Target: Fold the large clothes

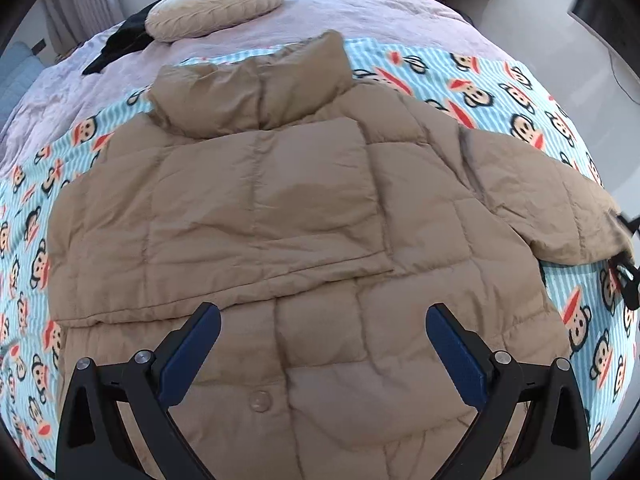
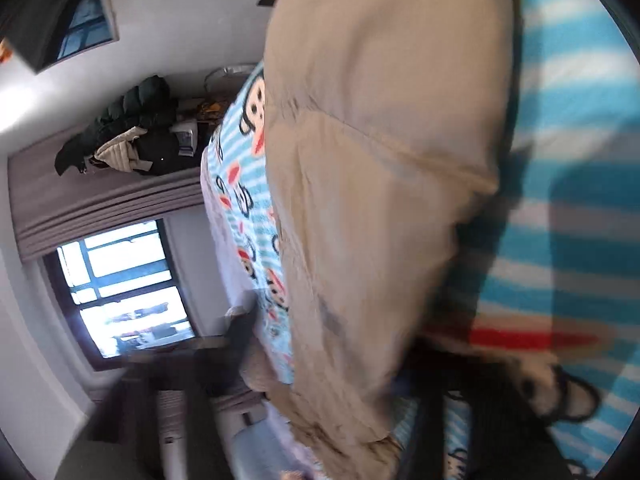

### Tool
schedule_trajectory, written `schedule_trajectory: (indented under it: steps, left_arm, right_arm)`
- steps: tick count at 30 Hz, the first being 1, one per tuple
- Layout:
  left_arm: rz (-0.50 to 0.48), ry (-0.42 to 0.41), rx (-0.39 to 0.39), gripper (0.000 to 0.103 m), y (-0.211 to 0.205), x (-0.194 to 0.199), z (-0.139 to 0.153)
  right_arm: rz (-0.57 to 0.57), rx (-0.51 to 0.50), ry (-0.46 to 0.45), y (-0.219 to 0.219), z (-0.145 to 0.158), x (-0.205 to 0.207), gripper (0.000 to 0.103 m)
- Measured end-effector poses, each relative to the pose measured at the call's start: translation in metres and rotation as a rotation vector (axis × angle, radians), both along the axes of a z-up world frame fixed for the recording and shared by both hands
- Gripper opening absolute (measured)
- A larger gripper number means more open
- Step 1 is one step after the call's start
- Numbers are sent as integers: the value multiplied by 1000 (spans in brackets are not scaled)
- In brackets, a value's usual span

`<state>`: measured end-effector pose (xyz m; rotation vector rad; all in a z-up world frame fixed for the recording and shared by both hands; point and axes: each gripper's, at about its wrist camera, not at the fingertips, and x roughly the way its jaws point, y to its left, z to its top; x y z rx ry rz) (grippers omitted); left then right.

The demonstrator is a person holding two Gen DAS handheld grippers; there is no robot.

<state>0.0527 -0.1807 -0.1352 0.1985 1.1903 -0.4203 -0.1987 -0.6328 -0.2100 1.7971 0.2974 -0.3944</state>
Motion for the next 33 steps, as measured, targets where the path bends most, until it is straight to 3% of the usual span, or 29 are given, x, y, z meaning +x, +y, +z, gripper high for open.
schedule_trajectory:
  steps: [1, 5, 11, 16, 20, 24, 27, 33]
  left_arm:
    - [8, 5, -1, 103, 3, 2, 0]
    - [65, 13, -5, 103, 27, 11, -2]
    - [159, -20, -9, 103, 70, 28, 5]
    - [229, -66, -10, 103, 112, 43, 15]
    - [284, -89, -12, 103, 149, 56, 16]
    - [330, -76, -20, 103, 181, 63, 7]
    - [342, -62, -22, 103, 195, 67, -2]
    - [333, -28, -40, 103, 202, 71, -16]
  right_arm:
    - [9, 2, -12, 1, 0, 7, 6]
    - [91, -88, -62, 12, 22, 40, 6]
    - [335, -283, -116, 54, 86, 123, 6]
    - [654, -578, -134, 143, 156, 220, 6]
    - [887, -802, -93, 242, 177, 270, 6]
    - [1086, -912, 0, 342, 138, 297, 6]
    - [1178, -937, 80, 386, 99, 299, 6]
    - [1237, -888, 255, 405, 26, 292, 6]
